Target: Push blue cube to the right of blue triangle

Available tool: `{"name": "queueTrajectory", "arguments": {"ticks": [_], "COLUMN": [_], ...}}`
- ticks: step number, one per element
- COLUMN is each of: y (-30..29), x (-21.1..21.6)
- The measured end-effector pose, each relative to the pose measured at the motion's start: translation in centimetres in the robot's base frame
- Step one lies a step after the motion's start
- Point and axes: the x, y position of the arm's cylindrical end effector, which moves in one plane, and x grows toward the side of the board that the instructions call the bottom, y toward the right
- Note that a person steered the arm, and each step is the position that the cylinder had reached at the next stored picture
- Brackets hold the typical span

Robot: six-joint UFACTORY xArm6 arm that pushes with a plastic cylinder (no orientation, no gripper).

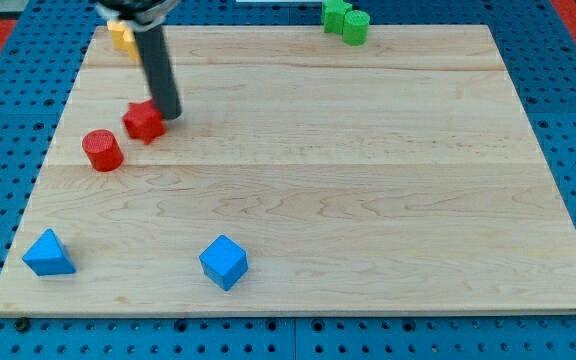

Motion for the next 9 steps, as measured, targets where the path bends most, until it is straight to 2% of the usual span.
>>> {"name": "queueTrajectory", "arguments": {"ticks": [1,2,4,5,6,7,8,9], "y": [-0.6,7.1,3.8,-5.6,-10.5,-11.8,-13.5,-12.3], "x": [0.7,2.9,16.3,15.4,15.1,16.2,21.3,21.8]}}
